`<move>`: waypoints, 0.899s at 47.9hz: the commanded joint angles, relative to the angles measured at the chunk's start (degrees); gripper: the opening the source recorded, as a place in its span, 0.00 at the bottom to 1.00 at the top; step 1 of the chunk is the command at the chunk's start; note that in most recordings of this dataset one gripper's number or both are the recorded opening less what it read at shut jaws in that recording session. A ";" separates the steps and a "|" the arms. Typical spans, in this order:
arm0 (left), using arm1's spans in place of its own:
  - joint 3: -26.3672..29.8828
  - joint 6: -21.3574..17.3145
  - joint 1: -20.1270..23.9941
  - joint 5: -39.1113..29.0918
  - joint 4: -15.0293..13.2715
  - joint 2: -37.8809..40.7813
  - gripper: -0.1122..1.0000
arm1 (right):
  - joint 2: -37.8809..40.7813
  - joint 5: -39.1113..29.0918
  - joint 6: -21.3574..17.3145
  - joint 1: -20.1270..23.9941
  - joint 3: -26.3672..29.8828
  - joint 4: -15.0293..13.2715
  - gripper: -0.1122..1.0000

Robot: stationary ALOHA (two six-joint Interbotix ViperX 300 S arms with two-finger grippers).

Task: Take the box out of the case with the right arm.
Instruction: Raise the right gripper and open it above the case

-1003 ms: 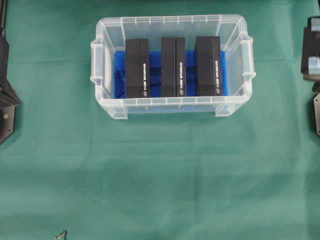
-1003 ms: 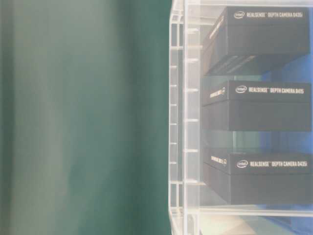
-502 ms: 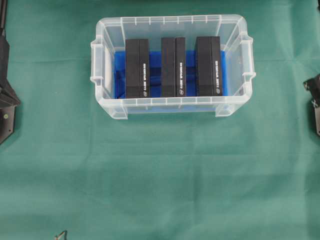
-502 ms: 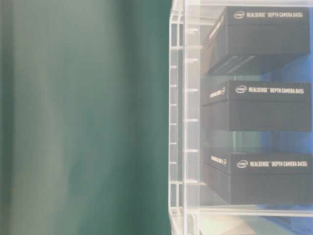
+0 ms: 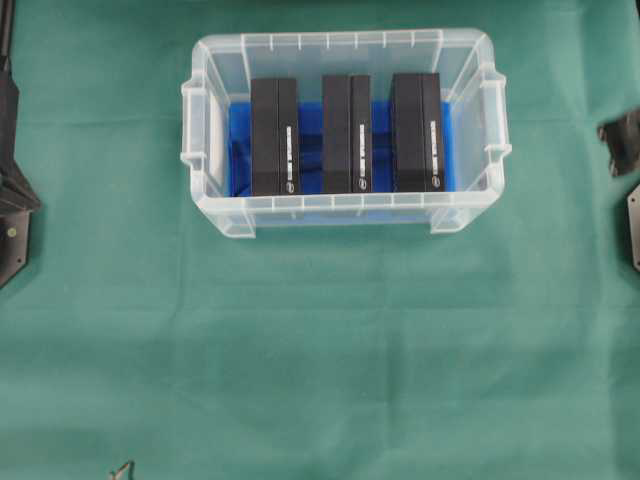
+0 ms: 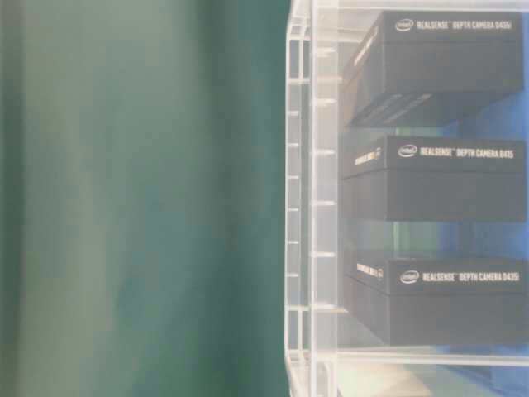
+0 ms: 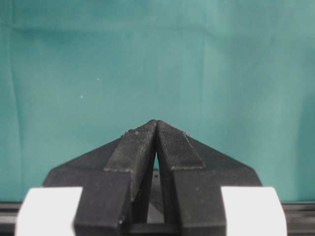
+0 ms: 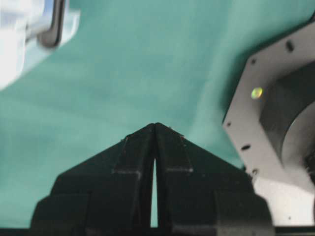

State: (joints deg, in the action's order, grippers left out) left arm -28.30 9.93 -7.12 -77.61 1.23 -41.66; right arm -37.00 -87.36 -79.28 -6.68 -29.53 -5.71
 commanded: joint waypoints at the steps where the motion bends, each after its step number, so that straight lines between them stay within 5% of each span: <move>1: 1.49 0.00 -0.18 0.18 0.09 0.35 0.10 | 0.00 0.35 3.08 -4.31 1.49 -0.35 0.10; 15: 1.49 0.18 -0.18 0.09 0.18 0.35 0.10 | 1.67 2.20 13.10 -13.54 2.11 0.00 0.10; 43: 1.49 0.26 -0.18 -0.09 0.18 0.44 0.10 | 2.11 1.85 12.74 -14.41 1.93 -0.09 0.12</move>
State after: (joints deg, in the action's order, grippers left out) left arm -28.39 10.20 -7.12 -77.78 1.23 -41.22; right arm -34.80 -85.61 -66.36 -20.83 -28.92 -5.71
